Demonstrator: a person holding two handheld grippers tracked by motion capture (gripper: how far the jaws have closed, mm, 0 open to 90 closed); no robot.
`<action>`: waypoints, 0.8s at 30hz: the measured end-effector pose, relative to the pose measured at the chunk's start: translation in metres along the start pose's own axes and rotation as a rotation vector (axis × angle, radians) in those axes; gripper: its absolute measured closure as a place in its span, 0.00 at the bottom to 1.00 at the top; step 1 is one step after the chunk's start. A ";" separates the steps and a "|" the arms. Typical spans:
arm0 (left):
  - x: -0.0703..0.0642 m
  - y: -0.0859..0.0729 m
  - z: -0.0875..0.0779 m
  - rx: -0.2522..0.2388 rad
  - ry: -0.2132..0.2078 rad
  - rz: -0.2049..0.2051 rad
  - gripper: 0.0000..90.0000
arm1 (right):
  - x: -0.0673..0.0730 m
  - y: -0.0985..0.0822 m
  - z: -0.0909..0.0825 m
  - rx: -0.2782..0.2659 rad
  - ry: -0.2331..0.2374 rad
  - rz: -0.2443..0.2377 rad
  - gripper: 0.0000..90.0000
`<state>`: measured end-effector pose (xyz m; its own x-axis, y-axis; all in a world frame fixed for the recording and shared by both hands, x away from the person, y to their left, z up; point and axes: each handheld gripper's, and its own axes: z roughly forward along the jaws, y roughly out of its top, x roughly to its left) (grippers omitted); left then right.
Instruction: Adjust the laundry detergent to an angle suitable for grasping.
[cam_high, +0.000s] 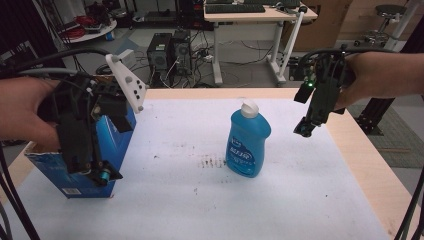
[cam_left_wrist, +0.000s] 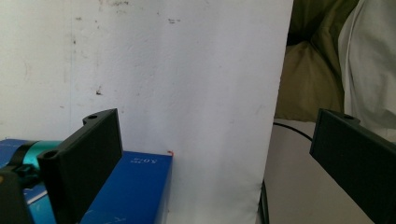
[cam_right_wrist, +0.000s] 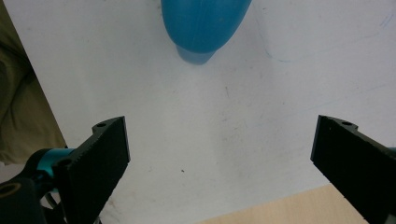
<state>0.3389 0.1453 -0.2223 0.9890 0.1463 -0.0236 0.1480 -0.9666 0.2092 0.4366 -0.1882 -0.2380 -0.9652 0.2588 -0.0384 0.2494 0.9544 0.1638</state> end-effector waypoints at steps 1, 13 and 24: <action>0.000 0.000 0.000 0.004 0.000 0.002 0.03 | 0.000 0.000 -0.001 0.004 0.001 0.004 0.04; 0.000 0.001 -0.002 -0.010 0.013 -0.001 0.03 | 0.004 -0.005 -0.005 -0.013 -0.014 0.016 0.04; 0.001 0.000 -0.002 -0.021 0.017 -0.014 0.03 | 0.011 -0.006 -0.004 -0.017 -0.020 0.010 0.04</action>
<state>0.3398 0.1458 -0.2208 0.9865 0.1632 -0.0098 0.1611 -0.9598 0.2299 0.4239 -0.1921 -0.2351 -0.9608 0.2714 -0.0568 0.2574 0.9492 0.1808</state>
